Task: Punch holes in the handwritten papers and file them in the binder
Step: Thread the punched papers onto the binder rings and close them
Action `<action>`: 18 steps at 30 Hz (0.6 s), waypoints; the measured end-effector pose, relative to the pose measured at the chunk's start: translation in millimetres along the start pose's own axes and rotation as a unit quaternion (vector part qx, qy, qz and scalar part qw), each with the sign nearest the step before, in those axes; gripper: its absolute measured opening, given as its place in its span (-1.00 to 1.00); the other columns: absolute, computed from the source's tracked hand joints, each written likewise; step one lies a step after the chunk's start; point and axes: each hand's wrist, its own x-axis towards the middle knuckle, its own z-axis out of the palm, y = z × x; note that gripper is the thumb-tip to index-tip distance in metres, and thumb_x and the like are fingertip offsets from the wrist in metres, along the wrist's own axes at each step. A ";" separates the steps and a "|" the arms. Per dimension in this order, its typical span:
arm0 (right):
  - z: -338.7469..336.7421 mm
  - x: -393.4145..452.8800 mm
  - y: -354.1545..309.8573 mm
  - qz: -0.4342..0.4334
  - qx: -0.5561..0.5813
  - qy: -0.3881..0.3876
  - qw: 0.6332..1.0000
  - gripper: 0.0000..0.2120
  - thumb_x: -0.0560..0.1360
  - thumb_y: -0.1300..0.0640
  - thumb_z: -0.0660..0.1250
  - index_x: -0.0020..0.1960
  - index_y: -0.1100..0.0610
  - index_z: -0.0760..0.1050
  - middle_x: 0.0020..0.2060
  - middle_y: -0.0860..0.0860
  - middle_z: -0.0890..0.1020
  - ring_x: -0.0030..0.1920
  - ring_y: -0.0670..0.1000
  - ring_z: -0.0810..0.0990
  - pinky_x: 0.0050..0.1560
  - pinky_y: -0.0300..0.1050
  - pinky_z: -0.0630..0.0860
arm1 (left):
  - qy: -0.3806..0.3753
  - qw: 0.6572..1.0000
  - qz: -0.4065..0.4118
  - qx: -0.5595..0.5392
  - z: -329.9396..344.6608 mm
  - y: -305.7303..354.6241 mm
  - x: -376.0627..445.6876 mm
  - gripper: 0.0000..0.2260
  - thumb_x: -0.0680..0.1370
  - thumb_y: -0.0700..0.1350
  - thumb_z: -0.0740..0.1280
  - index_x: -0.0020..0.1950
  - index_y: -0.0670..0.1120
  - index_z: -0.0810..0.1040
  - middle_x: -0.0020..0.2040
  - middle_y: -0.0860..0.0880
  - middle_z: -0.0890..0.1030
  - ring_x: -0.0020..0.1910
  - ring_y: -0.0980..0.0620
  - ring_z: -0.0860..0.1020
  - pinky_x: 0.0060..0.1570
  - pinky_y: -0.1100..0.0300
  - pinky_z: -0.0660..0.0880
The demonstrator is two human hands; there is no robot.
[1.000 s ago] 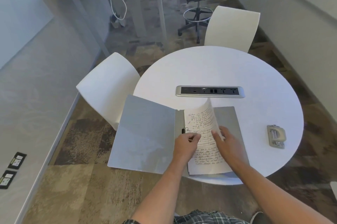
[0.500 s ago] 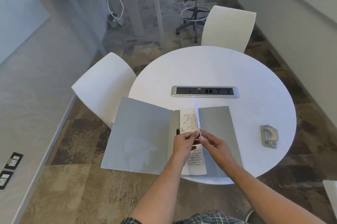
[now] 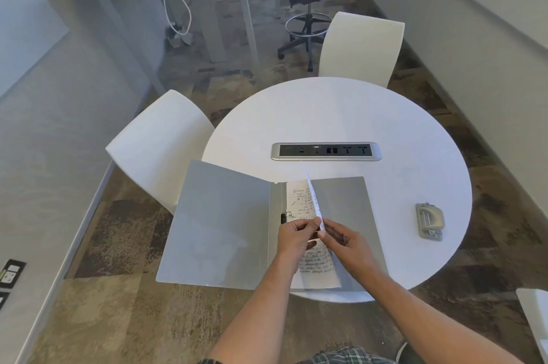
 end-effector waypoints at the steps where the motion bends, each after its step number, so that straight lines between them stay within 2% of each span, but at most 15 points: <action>1: -0.2 0.5 0.6 -0.002 -0.001 0.000 1.000 -0.56 0.55 -0.03 0.51 0.42 -0.06 0.59 0.21 -0.20 0.71 0.23 -0.19 0.67 0.35 0.00 0.58 | -0.001 1.000 0.000 -0.001 0.1 -0.1 0.3 -0.87 0.49 -0.01 0.56 -0.14 -0.07 0.76 -0.11 -0.11 0.77 -0.06 -0.07 0.75 0.06 0.01 0.66; 7: 1.8 2.9 1.1 -0.019 0.006 -0.002 1.000 -0.59 0.57 -0.02 0.48 0.40 -0.08 0.60 0.21 -0.22 0.71 0.23 -0.18 0.68 0.27 -0.13 0.61 | 0.006 1.000 0.001 0.002 -0.9 1.3 3.1 -0.89 0.50 -0.03 0.55 -0.14 -0.06 0.76 -0.13 -0.10 0.77 -0.11 -0.02 0.75 0.03 0.06 0.67; 12: 0.2 2.4 -3.1 -0.022 0.009 -0.001 1.000 -0.66 0.62 0.04 0.42 0.39 -0.05 0.61 0.18 -0.19 0.73 0.18 -0.17 0.70 0.18 -0.24 0.62 | 0.013 1.000 -0.002 0.019 -1.9 2.0 6.9 -0.94 0.53 -0.10 0.52 -0.14 -0.04 0.76 -0.13 -0.05 0.77 -0.14 0.02 0.74 -0.10 0.15 0.64; 14: -1.7 3.4 -4.5 0.000 -0.001 0.011 1.000 -0.75 0.65 0.04 0.38 0.32 -0.08 0.63 0.09 -0.18 0.76 0.08 -0.14 0.74 0.06 -0.21 0.66 | 0.023 0.999 0.002 0.045 -3.4 3.1 10.9 -0.86 0.55 -0.17 0.49 -0.21 -0.03 0.73 -0.18 -0.03 0.76 -0.18 0.03 0.71 -0.14 0.14 0.64; 16: -3.4 5.6 -4.1 0.024 -0.040 0.041 0.998 -0.85 0.68 0.01 0.32 0.18 -0.13 0.65 -0.05 -0.18 0.77 -0.05 -0.10 0.76 -0.15 -0.24 0.66 | 0.048 0.995 0.016 0.084 -8.7 8.9 14.8 -0.81 0.55 -0.18 0.46 -0.28 -0.04 0.68 -0.27 0.01 0.70 -0.25 0.02 0.64 -0.14 0.07 0.63; 18: -7.1 9.3 -0.6 0.051 -0.109 0.079 0.990 -0.88 0.67 -0.03 0.29 0.11 -0.08 0.60 -0.09 -0.15 0.73 -0.11 -0.07 0.73 -0.20 -0.18 0.64 | 0.085 0.986 0.043 0.135 -20.6 17.4 18.3 -0.77 0.53 -0.13 0.44 -0.34 -0.02 0.62 -0.38 0.10 0.62 -0.36 0.09 0.54 -0.26 0.14 0.55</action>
